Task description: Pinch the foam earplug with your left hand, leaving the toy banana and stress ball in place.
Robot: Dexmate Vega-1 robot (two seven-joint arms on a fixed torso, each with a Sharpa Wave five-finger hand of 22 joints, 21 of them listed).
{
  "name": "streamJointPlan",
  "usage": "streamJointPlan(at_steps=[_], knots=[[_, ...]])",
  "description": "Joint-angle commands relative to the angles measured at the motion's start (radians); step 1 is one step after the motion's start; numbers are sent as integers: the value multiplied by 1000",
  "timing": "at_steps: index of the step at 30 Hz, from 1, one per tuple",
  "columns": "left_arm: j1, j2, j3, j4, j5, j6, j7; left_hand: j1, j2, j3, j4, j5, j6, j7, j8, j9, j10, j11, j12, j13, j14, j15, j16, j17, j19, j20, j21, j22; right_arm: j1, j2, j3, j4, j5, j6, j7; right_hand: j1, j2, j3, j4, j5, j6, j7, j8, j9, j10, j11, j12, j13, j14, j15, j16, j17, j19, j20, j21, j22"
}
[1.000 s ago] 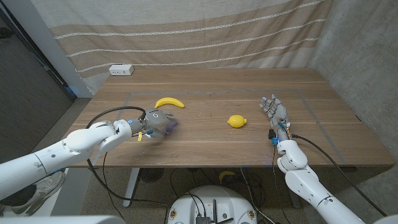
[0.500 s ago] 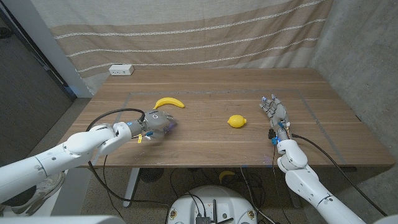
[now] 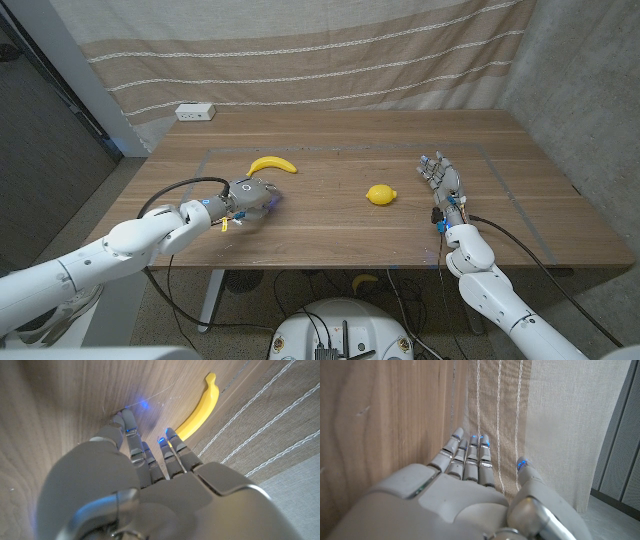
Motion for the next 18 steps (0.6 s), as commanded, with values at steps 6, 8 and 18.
streamJointPlan(at_steps=[6,8,18], knots=[[23,-29,-43,-57,-85,140,-6,-38,37,56,31,10,-151,3,71,122,-27,43,-5,11,-30,-107,1,17,-33,17,9,10,-14,1,2,-9,-6,15,-4,3,4,5,-1,-1,7,2,-1,5,9,1,0,3,7,5,-5,0,8,4,-3,2],[22,-31,-48,-63,-96,149,-11,-44,41,64,37,11,-164,4,83,140,-29,49,-4,12,-37,-103,0,19,-41,21,8,11,-16,0,3,-10,-6,15,-6,2,4,5,-1,-1,7,2,-1,5,9,1,-1,3,7,5,-5,0,8,4,-3,2],[21,-49,-74,-82,-160,188,-8,-67,43,106,57,17,-225,25,139,220,-47,68,-3,15,-56,-82,2,26,-61,34,10,14,-23,-1,6,-15,-9,18,-10,0,3,4,0,-1,8,2,-2,5,10,2,-1,3,7,4,-6,0,10,4,-5,2]])
